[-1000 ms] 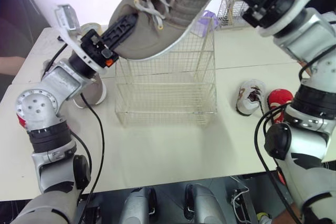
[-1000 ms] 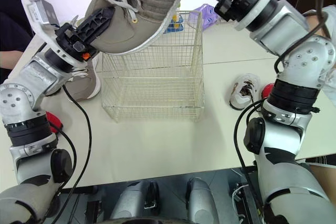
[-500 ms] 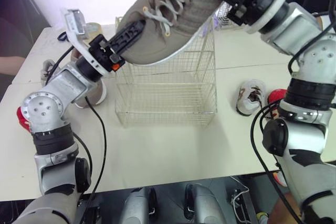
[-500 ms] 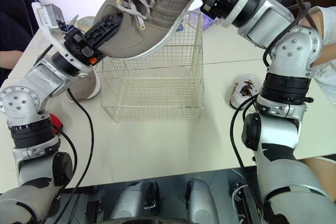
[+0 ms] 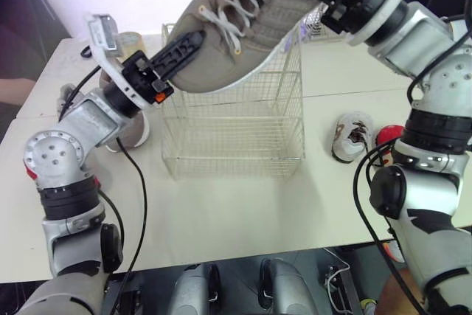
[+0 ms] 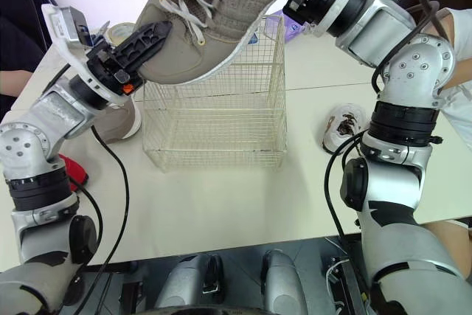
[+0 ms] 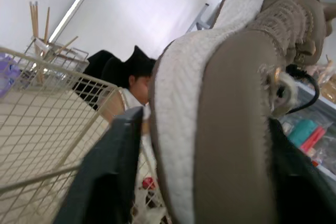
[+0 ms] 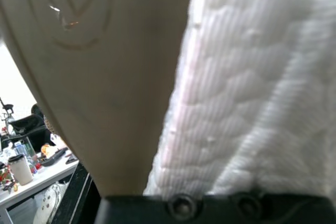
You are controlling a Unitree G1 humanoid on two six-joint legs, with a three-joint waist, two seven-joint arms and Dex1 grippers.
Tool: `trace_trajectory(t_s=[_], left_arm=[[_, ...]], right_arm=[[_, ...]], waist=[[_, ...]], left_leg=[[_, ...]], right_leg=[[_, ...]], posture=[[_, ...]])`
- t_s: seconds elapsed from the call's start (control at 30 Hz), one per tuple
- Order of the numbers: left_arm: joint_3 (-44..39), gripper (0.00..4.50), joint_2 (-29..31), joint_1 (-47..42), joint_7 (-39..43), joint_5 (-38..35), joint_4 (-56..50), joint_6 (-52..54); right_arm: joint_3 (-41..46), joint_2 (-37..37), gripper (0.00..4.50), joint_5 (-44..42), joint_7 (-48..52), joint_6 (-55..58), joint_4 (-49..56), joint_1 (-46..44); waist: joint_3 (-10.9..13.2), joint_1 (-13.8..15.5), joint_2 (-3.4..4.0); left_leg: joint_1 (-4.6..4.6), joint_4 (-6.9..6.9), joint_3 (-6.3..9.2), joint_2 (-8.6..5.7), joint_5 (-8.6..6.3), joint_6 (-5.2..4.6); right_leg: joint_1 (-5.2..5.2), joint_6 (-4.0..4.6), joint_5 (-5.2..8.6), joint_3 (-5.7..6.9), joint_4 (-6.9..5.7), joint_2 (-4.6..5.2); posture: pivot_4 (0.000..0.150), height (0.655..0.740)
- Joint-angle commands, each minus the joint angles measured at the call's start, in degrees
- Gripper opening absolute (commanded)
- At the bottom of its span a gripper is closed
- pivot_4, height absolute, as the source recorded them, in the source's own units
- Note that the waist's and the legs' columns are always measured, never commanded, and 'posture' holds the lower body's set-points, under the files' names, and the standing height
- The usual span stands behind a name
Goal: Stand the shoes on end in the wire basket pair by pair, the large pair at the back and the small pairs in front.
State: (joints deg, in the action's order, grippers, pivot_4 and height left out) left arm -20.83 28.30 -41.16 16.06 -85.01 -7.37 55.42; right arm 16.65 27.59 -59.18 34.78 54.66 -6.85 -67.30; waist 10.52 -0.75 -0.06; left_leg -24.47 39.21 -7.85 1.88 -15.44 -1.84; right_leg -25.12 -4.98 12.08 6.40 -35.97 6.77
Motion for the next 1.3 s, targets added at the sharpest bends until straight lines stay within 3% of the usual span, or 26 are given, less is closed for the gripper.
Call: trace_trajectory(t_s=[0.03,0.23,0.43,0.8,0.97,1.3], left_arm=[[-0.4,4.46,3.1,0.7,1.4,-0.2,-1.5,0.9],[-2.0,4.46,10.7,4.3,5.6,1.1,-3.0,2.4],[-4.5,4.46,15.5,5.8,7.9,0.6,-2.7,2.1],[-4.2,4.46,11.8,8.9,7.1,2.1,-6.5,-1.8],[-4.3,4.46,10.6,10.5,5.7,1.9,-8.7,-3.2],[-4.2,4.46,10.2,12.1,3.9,1.1,-10.6,-4.7]], right_arm=[[1.7,1.8,2.01,0.0,1.4,-2.2,1.2,-3.6],[-4.5,8.4,2.01,9.8,11.0,-7.7,-3.2,-6.9],[-14.8,14.2,2.01,25.1,27.0,-21.0,-17.1,-17.0],[-22.9,10.9,2.01,45.1,42.1,-46.0,-47.9,-35.5],[-24.3,10.3,2.01,50.8,46.8,-53.9,-53.6,-36.5],[-26.4,6.5,2.01,55.9,55.0,-64.3,-53.9,-30.3]], waist=[[0.0,0.0,0.0],[0.0,0.0,0.02],[0.0,-0.3,0.04],[0.1,-0.3,0.01],[0.1,-0.3,0.02],[0.1,0.0,-0.03]], left_leg=[[0.0,0.0,0.0,0.0,0.0,0.0],[-0.03,-0.05,-0.03,0.0,0.0,0.0],[-0.05,-0.08,-0.06,0.0,-0.03,-0.01],[-0.08,-0.15,-0.13,0.02,-0.03,0.02],[-0.08,-0.14,-0.12,0.01,-0.03,0.02],[-0.01,-0.08,-0.05,0.0,-0.03,0.04]], right_leg=[[0.0,0.0,0.0,0.0,0.0,0.0],[-0.09,0.01,0.01,-0.01,0.01,0.0],[-0.15,0.01,0.01,-0.03,0.05,0.01],[-0.2,0.01,0.02,-0.06,0.11,0.02],[-0.18,0.02,0.01,-0.05,0.1,0.04],[-0.03,0.02,0.01,-0.01,0.08,0.05]], posture=[[0.15,0.74],[0.15,0.74],[0.15,0.74],[0.15,0.74],[0.15,0.74],[0.15,0.74]])
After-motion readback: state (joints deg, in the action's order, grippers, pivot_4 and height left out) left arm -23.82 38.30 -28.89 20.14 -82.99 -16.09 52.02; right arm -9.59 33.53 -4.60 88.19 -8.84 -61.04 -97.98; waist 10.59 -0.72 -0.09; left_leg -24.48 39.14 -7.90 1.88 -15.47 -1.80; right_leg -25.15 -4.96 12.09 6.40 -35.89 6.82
